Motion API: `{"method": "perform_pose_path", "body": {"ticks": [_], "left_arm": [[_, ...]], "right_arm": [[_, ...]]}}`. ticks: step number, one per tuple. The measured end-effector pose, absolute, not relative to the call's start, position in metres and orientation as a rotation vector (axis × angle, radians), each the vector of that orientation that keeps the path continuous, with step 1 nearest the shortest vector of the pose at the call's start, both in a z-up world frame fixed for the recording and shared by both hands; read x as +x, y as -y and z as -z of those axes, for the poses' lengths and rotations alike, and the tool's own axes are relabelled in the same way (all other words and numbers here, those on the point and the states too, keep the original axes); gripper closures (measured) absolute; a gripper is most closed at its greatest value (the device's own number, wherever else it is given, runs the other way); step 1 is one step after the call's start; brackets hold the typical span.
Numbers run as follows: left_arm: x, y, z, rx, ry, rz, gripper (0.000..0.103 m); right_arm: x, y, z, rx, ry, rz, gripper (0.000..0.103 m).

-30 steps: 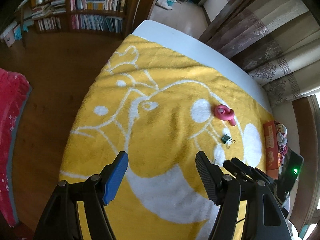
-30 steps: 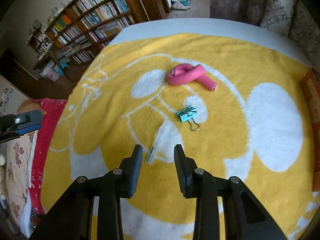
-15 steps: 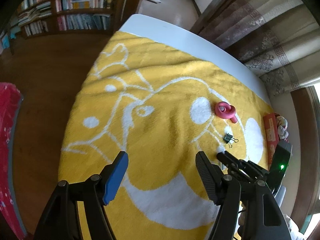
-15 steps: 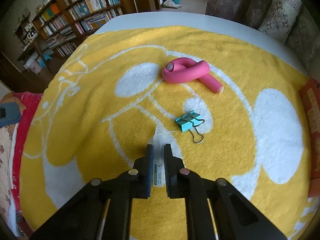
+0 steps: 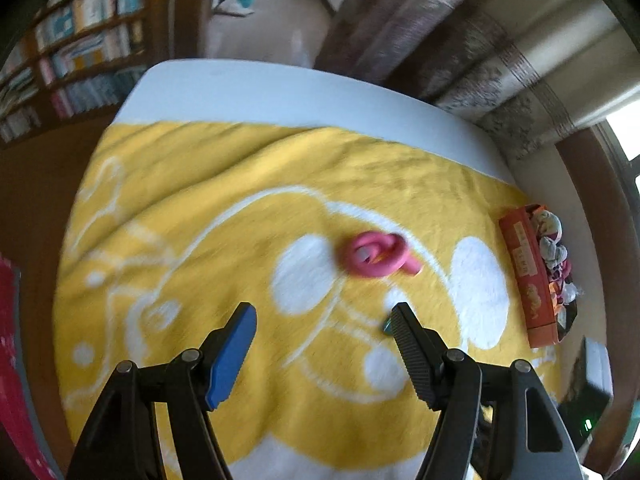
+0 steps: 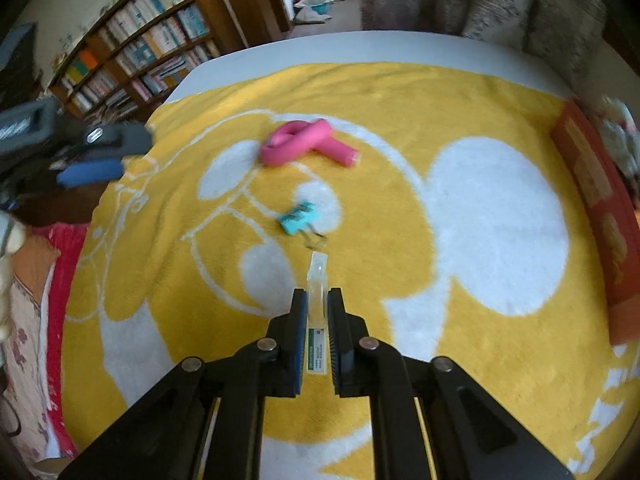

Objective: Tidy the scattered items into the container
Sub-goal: 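Grasp the second pink foam curler with the left tool while the right tool holds the vial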

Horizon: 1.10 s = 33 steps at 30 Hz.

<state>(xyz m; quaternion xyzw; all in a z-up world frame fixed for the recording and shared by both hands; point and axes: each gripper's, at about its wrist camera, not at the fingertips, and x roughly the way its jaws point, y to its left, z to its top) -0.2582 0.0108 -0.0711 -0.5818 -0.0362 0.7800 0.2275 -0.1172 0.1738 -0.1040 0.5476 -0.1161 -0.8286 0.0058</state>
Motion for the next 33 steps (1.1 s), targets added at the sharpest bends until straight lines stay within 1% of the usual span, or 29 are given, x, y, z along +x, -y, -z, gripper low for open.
{"method": "perform_pose_path", "body": {"ticks": [6, 11, 19, 20, 23, 24, 26, 27, 30, 33], "left_arm": [[-0.273, -0.07, 0.088, -1.535, -0.063, -2.105, 0.032], [-0.278, -0.1, 0.106, -1.547, -0.118, -2.063, 0.032], [-0.291, -0.12, 0.133, -1.58, -0.203, -2.076, 0.032], [-0.292, -0.121, 0.136, -1.593, -0.205, -2.071, 0.032], [-0.297, -0.119, 0.141, -1.627, -0.12, -2.072, 0.032], [-0.298, -0.119, 0.141, -1.632, -0.096, -2.075, 0.038], [-0.296, -0.122, 0.139, -1.635, -0.088, -2.084, 0.04], [-0.295, -0.124, 0.137, -1.633, -0.091, -2.096, 0.045], [-0.292, -0.128, 0.129, -1.633, -0.043, -2.079, 0.045], [-0.281, -0.14, 0.113, -1.599, -0.032, -2.085, 0.045]], "right_arm": [[-0.096, -0.2, 0.098, 1.726, 0.436, 2.62, 0.092], [-0.079, -0.224, 0.096, 1.737, 0.488, 2.634, 0.092], [-0.064, -0.253, 0.095, 1.757, 0.533, 2.634, 0.092], [-0.063, -0.255, 0.095, 1.759, 0.534, 2.633, 0.092], [-0.06, -0.263, 0.096, 1.767, 0.537, 2.633, 0.092], [-0.059, -0.266, 0.096, 1.769, 0.539, 2.634, 0.092], [-0.056, -0.273, 0.094, 1.768, 0.545, 2.64, 0.092], [-0.056, -0.276, 0.094, 1.765, 0.547, 2.644, 0.092], [-0.055, -0.288, 0.085, 1.736, 0.559, 2.672, 0.092], [-0.054, -0.304, 0.075, 1.695, 0.581, 2.707, 0.092]]}}
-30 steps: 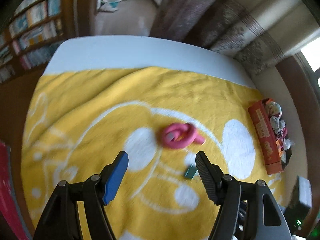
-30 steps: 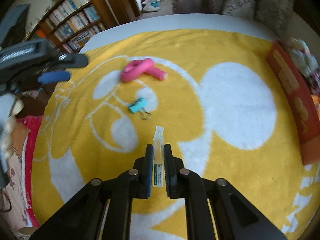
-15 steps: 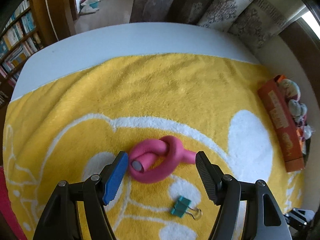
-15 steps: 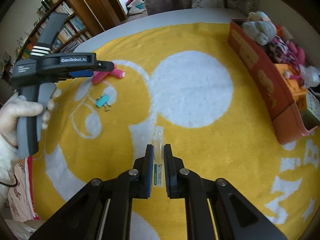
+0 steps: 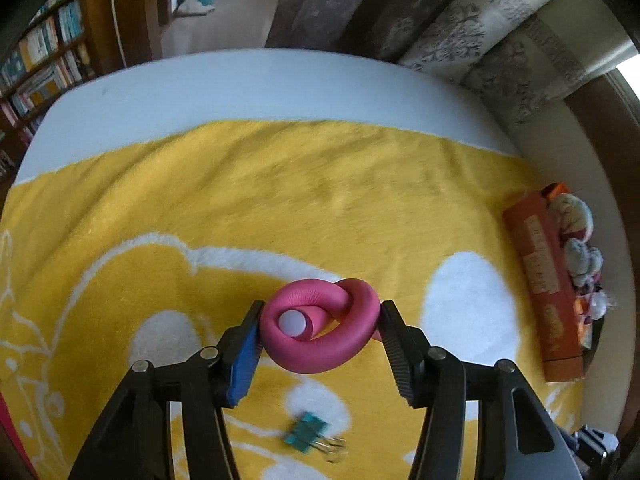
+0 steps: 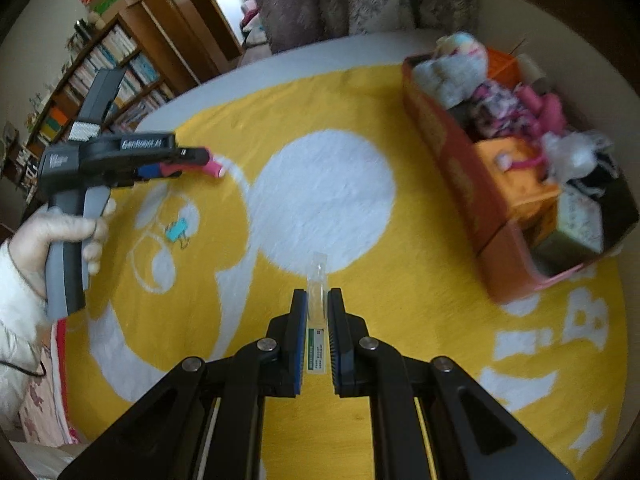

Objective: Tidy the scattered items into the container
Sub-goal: 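Grasp the second pink foam curler with the left tool while the right tool holds the vial, then carry the pink curler and vial to the tray and release both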

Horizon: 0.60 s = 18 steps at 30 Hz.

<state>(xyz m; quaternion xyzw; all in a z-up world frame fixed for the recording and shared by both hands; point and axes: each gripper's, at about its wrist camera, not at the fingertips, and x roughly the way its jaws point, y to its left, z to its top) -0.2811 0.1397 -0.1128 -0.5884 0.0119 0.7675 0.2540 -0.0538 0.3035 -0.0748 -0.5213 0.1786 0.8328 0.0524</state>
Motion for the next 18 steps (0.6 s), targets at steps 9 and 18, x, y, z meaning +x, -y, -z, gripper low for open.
{"method": "perform_pose_path", "body": {"ticks": [9, 18], "left_arm": [[-0.243, -0.21, 0.057, -1.476, -0.003, -2.023, 0.045], [-0.203, -0.312, 0.011, -1.335, -0.03, -1.916, 0.045]], "right_arm": [[-0.039, -0.364, 0.04, -1.416, -0.579, -2.543, 0.092], [-0.027, -0.431, 0.015, -1.27, -0.618, -2.527, 0.092]]}}
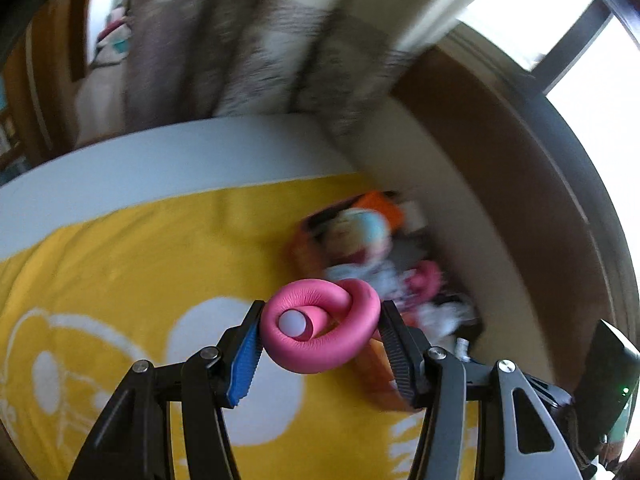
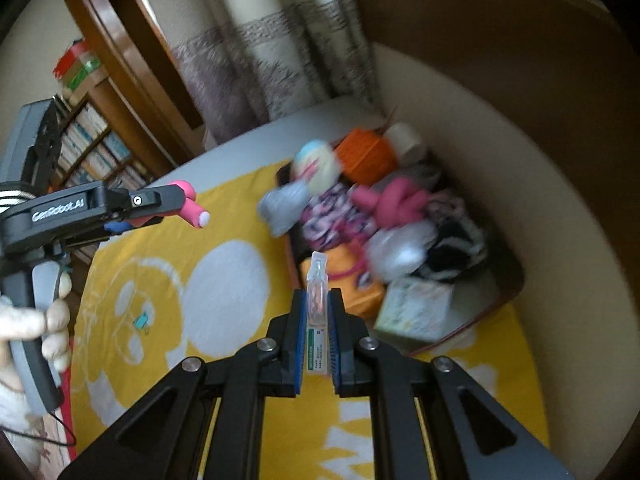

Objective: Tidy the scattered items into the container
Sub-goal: 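Carry the pink curler and vial to the tray and release both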

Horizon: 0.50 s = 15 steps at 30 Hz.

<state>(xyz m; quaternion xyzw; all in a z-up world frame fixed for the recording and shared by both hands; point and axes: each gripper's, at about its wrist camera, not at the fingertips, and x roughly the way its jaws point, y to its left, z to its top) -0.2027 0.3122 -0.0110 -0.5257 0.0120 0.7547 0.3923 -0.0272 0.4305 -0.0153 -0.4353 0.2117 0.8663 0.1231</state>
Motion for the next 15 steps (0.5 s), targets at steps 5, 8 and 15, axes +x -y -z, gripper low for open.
{"method": "perform_pose_path", "body": {"ticks": [5, 8, 15], "left_arm": [[-0.189, -0.365, -0.005, -1.291, -0.061, -1.872, 0.045], [-0.186, -0.391, -0.006, -1.308, -0.05, -1.839, 0.04], [-0.179, -0.4, -0.007, -1.312, -0.058, -1.847, 0.027]], "right_arm": [[-0.026, -0.458, 0.002, -1.192, -0.621, -2.535, 0.092], [-0.028, -0.472, 0.005, -1.179, -0.644, -2.526, 0.09], [-0.019, -0.493, 0.017, -1.194, -0.679, -2.474, 0.049]]}}
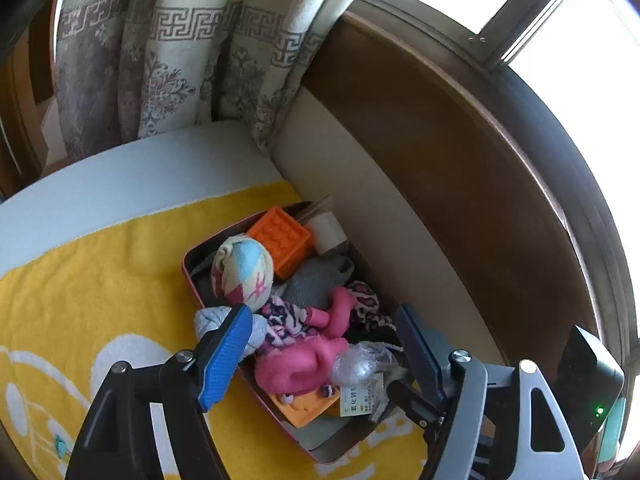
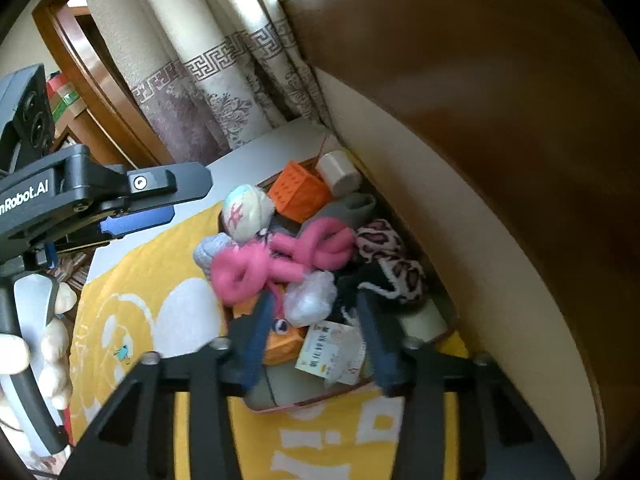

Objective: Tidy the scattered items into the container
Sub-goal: 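Carry the pink curler and vial to the tray and release both, then move both tools back toward the teal binder clip on the rug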

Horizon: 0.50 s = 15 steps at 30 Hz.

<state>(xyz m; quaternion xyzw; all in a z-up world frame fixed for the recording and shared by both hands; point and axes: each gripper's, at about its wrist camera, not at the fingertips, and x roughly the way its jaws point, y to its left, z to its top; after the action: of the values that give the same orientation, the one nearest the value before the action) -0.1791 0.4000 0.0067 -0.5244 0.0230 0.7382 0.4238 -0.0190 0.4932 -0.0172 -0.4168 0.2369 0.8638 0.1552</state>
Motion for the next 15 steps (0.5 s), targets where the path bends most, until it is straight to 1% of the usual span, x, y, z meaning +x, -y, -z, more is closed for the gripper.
{"method": "perform_pose_path", "body": {"ticks": [9, 15], "left_arm": [[-0.194, -0.354, -0.005, -1.351, 0.008, -1.911, 0.027], [-0.208, -0.273, 0.006, -1.421, 0.085, -2.015, 0.027]], "right_arm": [[-0.02, -0.48, 0.016, -1.195, -0.674, -2.51, 0.049], [-0.033, -0.436, 0.012, -1.237, -0.653, -2.59, 0.049]]}}
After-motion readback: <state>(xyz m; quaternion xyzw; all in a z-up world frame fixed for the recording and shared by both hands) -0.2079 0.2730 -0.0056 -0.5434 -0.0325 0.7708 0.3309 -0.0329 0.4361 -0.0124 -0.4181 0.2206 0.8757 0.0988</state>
